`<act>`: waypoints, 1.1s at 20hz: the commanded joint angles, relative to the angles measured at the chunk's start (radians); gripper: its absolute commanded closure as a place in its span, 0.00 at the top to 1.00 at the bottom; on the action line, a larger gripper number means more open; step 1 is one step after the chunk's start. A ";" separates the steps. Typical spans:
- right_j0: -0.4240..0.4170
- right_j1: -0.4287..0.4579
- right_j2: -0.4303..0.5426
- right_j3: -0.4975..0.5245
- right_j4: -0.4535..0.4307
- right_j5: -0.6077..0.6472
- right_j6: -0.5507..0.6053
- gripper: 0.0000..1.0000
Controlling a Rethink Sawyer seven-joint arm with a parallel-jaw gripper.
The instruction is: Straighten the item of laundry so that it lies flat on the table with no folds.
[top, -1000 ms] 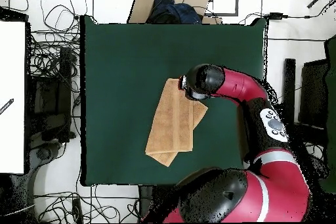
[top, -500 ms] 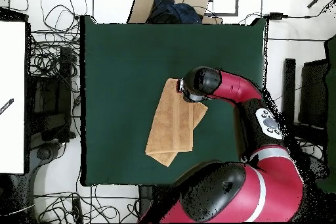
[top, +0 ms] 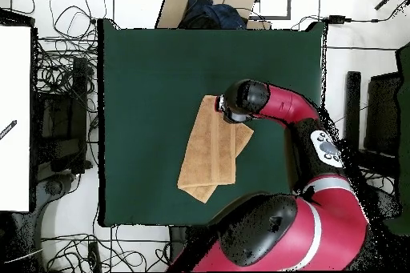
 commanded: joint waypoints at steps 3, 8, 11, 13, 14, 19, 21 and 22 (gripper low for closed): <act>0.043 0.054 0.039 -0.097 -0.076 -0.059 -0.052 1.00; 0.038 0.060 0.050 -0.094 -0.065 -0.078 -0.049 1.00; 0.037 0.072 0.052 -0.098 -0.063 -0.098 -0.039 1.00; 0.032 0.081 0.055 -0.095 -0.063 -0.122 -0.034 1.00; 0.030 0.082 0.055 -0.092 -0.061 -0.128 -0.030 1.00; 0.026 0.096 0.062 -0.094 -0.057 -0.149 -0.024 1.00; 0.029 0.106 0.060 -0.095 -0.060 -0.163 -0.016 1.00; 0.036 0.105 0.050 -0.093 -0.066 -0.169 -0.006 1.00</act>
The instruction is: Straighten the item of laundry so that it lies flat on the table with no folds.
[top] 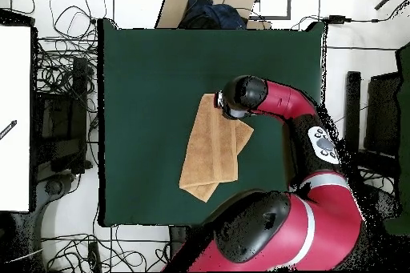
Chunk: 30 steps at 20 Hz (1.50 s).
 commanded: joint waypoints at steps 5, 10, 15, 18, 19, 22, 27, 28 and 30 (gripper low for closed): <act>0.104 0.060 -0.062 -0.029 -0.126 -0.217 0.109 1.00; 0.110 0.094 -0.072 0.003 -0.098 -0.242 0.147 1.00; 0.103 0.126 -0.067 0.015 -0.069 -0.254 0.151 1.00; 0.093 0.135 -0.057 0.021 -0.057 -0.252 0.142 1.00; 0.088 0.136 -0.050 0.027 -0.062 -0.262 0.127 1.00; 0.066 0.140 -0.024 0.044 -0.064 -0.289 0.098 0.00; 0.071 0.135 -0.028 0.051 -0.067 -0.325 0.116 0.00; 0.075 0.133 -0.033 0.051 -0.066 -0.326 0.123 0.00; 0.077 0.133 -0.035 0.051 -0.064 -0.333 0.131 0.00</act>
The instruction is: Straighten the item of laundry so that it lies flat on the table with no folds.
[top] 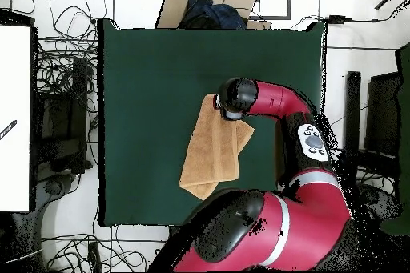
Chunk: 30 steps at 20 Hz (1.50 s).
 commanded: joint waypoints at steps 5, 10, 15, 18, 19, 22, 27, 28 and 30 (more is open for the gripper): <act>0.009 0.126 0.041 0.084 -0.033 -0.298 0.155 0.00; -0.004 -0.013 0.051 0.221 -0.006 -0.258 0.163 0.00; -0.016 -0.175 0.070 0.331 0.058 -0.106 0.120 0.00; -0.028 -0.182 0.080 0.346 0.074 -0.100 0.102 0.00; -0.033 -0.178 0.085 0.350 0.078 -0.105 0.096 0.00; -0.041 -0.170 0.093 0.363 0.090 -0.138 0.095 0.00; -0.009 -0.235 0.059 0.393 0.095 -0.134 0.123 0.00; -0.004 -0.246 0.054 0.405 0.099 -0.138 0.136 0.00; -0.005 -0.247 0.057 0.432 0.112 -0.157 0.154 0.00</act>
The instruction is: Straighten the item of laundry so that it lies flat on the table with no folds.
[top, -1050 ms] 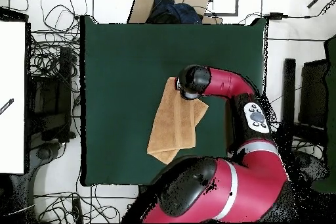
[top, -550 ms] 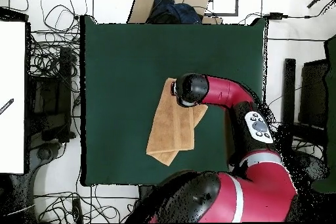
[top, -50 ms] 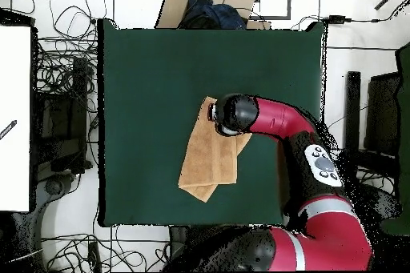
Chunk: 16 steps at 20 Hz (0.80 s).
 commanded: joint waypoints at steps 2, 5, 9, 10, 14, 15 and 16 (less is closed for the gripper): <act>0.036 -0.050 0.042 0.166 0.047 -0.070 0.184 0.00; 0.100 -0.085 0.003 0.194 0.052 -0.109 0.251 0.00; 0.151 -0.097 -0.025 0.220 0.089 -0.138 0.304 0.00; 0.156 -0.097 -0.030 0.227 0.097 -0.152 0.311 0.00; 0.177 -0.104 -0.054 0.237 0.122 -0.158 0.311 0.00; 0.183 -0.108 -0.060 0.241 0.127 -0.157 0.310 0.00; 0.193 -0.111 -0.072 0.245 0.133 -0.163 0.314 0.00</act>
